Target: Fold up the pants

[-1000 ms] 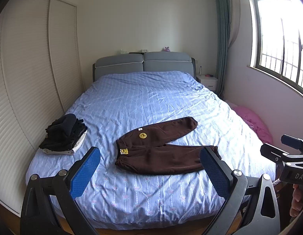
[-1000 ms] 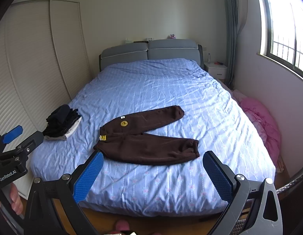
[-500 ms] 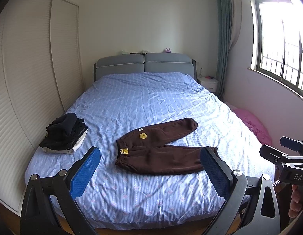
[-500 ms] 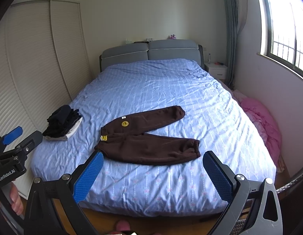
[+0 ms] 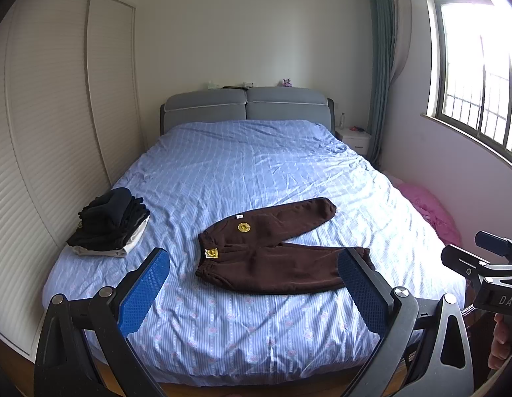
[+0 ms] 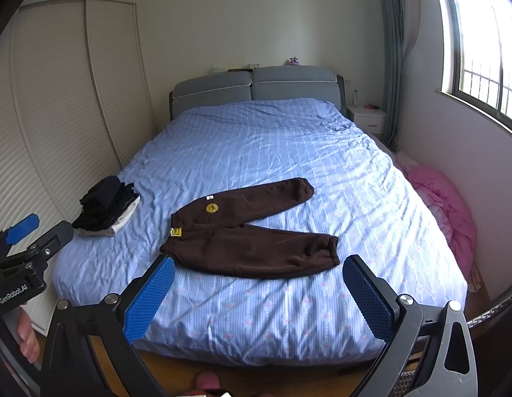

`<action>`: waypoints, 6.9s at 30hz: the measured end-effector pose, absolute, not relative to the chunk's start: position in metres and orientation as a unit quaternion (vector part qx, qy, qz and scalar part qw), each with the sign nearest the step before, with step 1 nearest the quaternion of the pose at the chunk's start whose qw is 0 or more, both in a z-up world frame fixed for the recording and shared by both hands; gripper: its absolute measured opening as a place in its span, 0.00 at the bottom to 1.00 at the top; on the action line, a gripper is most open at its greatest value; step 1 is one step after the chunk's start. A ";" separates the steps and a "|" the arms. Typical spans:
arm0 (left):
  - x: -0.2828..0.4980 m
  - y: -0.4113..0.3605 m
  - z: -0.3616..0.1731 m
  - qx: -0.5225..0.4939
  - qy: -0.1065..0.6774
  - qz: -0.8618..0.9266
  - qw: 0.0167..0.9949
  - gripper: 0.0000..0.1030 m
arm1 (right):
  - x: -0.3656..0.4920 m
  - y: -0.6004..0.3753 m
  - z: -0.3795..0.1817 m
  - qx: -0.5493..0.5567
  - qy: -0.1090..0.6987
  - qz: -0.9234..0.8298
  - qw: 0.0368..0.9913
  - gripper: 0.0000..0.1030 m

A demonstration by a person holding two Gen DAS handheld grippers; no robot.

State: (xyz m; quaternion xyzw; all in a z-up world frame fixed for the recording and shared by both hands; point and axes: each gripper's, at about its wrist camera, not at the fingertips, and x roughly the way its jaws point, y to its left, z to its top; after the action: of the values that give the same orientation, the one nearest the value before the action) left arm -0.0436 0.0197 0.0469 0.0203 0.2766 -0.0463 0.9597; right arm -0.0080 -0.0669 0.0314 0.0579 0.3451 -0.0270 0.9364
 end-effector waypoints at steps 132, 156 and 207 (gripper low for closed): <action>0.566 -0.024 -0.285 0.070 0.593 -0.232 0.768 0.22 | 0.516 -0.300 -0.304 0.211 0.521 -0.047 0.826 0.29; 0.450 0.113 -0.239 0.013 0.544 0.026 0.838 0.78 | 0.428 -0.170 -0.224 0.043 0.487 0.009 0.872 0.84; 0.466 0.207 -0.292 -0.339 0.502 0.038 0.795 0.39 | 0.504 -0.049 -0.328 0.075 0.555 0.223 0.798 0.61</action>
State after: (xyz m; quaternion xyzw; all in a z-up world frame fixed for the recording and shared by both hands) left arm 0.4663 0.2065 -0.2922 -0.3389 0.5017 0.0377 0.7950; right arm 0.5040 -0.0493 -0.3277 0.0752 0.5551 0.2227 0.7979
